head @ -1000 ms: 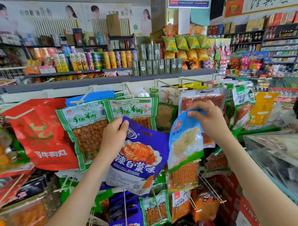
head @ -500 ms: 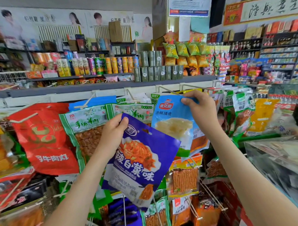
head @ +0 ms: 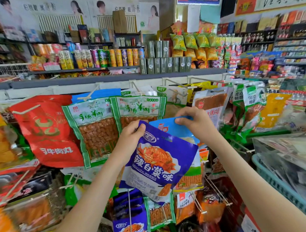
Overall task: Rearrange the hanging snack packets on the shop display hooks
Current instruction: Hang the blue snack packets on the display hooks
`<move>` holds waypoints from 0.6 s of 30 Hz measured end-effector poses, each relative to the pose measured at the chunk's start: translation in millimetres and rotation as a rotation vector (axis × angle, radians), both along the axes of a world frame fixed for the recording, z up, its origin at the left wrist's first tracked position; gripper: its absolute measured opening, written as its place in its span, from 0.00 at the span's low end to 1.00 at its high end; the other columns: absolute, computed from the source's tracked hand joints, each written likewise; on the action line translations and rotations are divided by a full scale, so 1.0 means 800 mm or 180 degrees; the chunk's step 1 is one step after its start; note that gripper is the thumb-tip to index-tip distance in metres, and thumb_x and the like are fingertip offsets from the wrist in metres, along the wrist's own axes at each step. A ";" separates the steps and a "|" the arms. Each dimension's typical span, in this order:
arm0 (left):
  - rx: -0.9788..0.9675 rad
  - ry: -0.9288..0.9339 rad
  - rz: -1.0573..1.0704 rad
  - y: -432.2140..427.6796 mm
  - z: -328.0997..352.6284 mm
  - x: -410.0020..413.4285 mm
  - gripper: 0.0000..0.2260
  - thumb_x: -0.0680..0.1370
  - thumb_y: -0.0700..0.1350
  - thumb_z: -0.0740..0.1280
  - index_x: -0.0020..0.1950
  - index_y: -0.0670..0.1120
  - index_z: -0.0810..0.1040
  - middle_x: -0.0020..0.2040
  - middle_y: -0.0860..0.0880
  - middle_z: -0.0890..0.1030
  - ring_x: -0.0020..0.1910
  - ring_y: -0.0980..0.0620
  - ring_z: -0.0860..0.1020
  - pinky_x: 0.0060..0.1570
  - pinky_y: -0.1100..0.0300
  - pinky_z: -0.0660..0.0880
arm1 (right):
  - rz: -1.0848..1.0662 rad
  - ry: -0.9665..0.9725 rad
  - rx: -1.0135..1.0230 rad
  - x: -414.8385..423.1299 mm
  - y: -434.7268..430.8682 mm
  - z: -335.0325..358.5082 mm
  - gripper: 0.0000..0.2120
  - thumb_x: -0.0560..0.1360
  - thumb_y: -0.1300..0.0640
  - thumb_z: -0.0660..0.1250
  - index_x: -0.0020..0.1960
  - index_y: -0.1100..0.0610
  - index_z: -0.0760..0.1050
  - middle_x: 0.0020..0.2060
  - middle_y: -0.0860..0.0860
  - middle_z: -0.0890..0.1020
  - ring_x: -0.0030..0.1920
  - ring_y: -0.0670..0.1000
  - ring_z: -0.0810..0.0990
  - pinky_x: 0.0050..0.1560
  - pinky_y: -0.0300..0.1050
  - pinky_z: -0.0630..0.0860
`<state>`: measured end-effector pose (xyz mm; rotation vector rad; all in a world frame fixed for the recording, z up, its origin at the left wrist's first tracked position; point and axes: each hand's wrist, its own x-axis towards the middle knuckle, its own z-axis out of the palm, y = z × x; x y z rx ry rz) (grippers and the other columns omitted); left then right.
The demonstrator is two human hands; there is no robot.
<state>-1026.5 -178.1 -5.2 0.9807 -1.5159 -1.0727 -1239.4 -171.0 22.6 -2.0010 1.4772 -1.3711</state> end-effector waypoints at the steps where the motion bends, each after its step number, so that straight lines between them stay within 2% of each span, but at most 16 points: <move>1: 0.0105 0.0028 -0.0085 0.003 -0.005 -0.001 0.08 0.81 0.46 0.58 0.52 0.51 0.77 0.46 0.45 0.82 0.47 0.46 0.81 0.45 0.53 0.77 | 0.0080 -0.0028 0.0025 0.007 0.003 -0.007 0.07 0.73 0.63 0.68 0.39 0.53 0.77 0.39 0.43 0.79 0.44 0.46 0.75 0.45 0.44 0.70; 2: 0.0201 0.0042 -0.0105 0.006 -0.011 0.000 0.08 0.80 0.47 0.59 0.56 0.50 0.76 0.50 0.45 0.82 0.48 0.48 0.81 0.47 0.54 0.78 | 0.0109 -0.0069 0.0050 0.012 0.006 -0.013 0.08 0.73 0.63 0.68 0.38 0.53 0.77 0.39 0.42 0.79 0.44 0.46 0.75 0.45 0.43 0.70; 5: 0.0387 0.0147 -0.0020 0.011 -0.030 0.005 0.27 0.74 0.56 0.63 0.70 0.47 0.69 0.65 0.44 0.75 0.62 0.47 0.75 0.63 0.46 0.71 | 0.0141 -0.0078 0.0159 0.020 0.005 -0.028 0.12 0.73 0.63 0.68 0.35 0.48 0.75 0.38 0.40 0.79 0.44 0.43 0.76 0.44 0.40 0.70; 6: 0.0410 0.0241 0.0058 0.012 -0.035 0.007 0.24 0.75 0.55 0.63 0.69 0.48 0.69 0.64 0.45 0.76 0.61 0.48 0.75 0.63 0.46 0.71 | 0.0190 -0.0097 0.0203 0.023 0.004 -0.030 0.13 0.72 0.63 0.69 0.35 0.47 0.75 0.37 0.40 0.79 0.44 0.43 0.76 0.44 0.40 0.70; 8: 0.0345 0.0302 0.0350 0.011 -0.043 0.012 0.07 0.80 0.48 0.60 0.55 0.53 0.76 0.52 0.48 0.81 0.49 0.56 0.80 0.56 0.51 0.75 | 0.0321 -0.0096 0.0286 0.031 0.002 -0.033 0.13 0.72 0.63 0.69 0.35 0.46 0.75 0.37 0.41 0.80 0.42 0.42 0.77 0.46 0.40 0.71; 9: 0.0259 0.0255 0.0545 0.010 -0.044 0.014 0.07 0.81 0.45 0.59 0.48 0.54 0.75 0.46 0.50 0.81 0.43 0.59 0.80 0.51 0.52 0.74 | 0.0403 -0.0052 0.0335 0.035 0.002 -0.034 0.12 0.72 0.62 0.69 0.35 0.47 0.76 0.37 0.42 0.80 0.41 0.40 0.77 0.45 0.38 0.71; 10: 0.0191 0.0157 0.0704 0.009 -0.047 0.018 0.07 0.82 0.45 0.58 0.47 0.52 0.75 0.45 0.50 0.81 0.42 0.59 0.80 0.50 0.52 0.74 | 0.0492 -0.0001 0.0390 0.040 0.001 -0.034 0.10 0.72 0.61 0.69 0.36 0.48 0.76 0.38 0.42 0.80 0.40 0.38 0.77 0.44 0.36 0.71; 11: 0.0092 0.0034 0.0836 0.010 -0.047 0.021 0.08 0.82 0.47 0.58 0.52 0.47 0.76 0.50 0.49 0.80 0.46 0.57 0.79 0.51 0.53 0.73 | 0.0581 0.0035 0.0446 0.045 -0.001 -0.035 0.08 0.73 0.61 0.69 0.38 0.49 0.76 0.38 0.43 0.79 0.40 0.39 0.77 0.43 0.35 0.71; 13: -0.0061 -0.0224 0.1092 0.009 -0.051 0.030 0.18 0.81 0.52 0.57 0.67 0.43 0.71 0.63 0.47 0.75 0.61 0.49 0.74 0.63 0.50 0.70 | 0.0596 -0.0047 0.0447 0.056 -0.007 -0.034 0.05 0.73 0.59 0.69 0.46 0.52 0.76 0.37 0.46 0.79 0.41 0.44 0.78 0.43 0.37 0.72; 14: -0.0099 -0.0290 0.1201 0.010 -0.051 0.034 0.21 0.81 0.52 0.57 0.71 0.42 0.67 0.67 0.47 0.72 0.67 0.47 0.70 0.68 0.51 0.65 | 0.0478 -0.0213 0.0345 0.060 -0.012 -0.034 0.09 0.72 0.59 0.70 0.50 0.52 0.74 0.38 0.47 0.78 0.41 0.46 0.77 0.45 0.39 0.72; 15: -0.0117 -0.0363 0.1342 0.011 -0.052 0.039 0.22 0.82 0.51 0.56 0.73 0.42 0.64 0.69 0.48 0.69 0.70 0.49 0.66 0.69 0.57 0.62 | 0.0283 -0.0428 0.0191 0.062 -0.021 -0.035 0.14 0.72 0.58 0.71 0.55 0.52 0.72 0.40 0.47 0.78 0.43 0.46 0.76 0.47 0.41 0.73; 16: -0.0173 -0.0424 0.1448 0.013 -0.050 0.043 0.22 0.82 0.50 0.56 0.74 0.42 0.62 0.70 0.49 0.67 0.71 0.51 0.64 0.67 0.61 0.59 | 0.0039 -0.0619 0.0038 0.064 -0.029 -0.034 0.20 0.71 0.57 0.72 0.59 0.53 0.69 0.44 0.48 0.77 0.46 0.47 0.76 0.50 0.44 0.74; 18: -0.0299 -0.0532 0.1523 0.015 -0.051 0.053 0.23 0.82 0.51 0.55 0.74 0.42 0.61 0.70 0.49 0.67 0.71 0.50 0.63 0.67 0.61 0.59 | -0.0334 -0.0866 -0.0144 0.065 -0.043 -0.032 0.30 0.68 0.54 0.74 0.65 0.54 0.64 0.54 0.51 0.76 0.54 0.50 0.75 0.56 0.51 0.75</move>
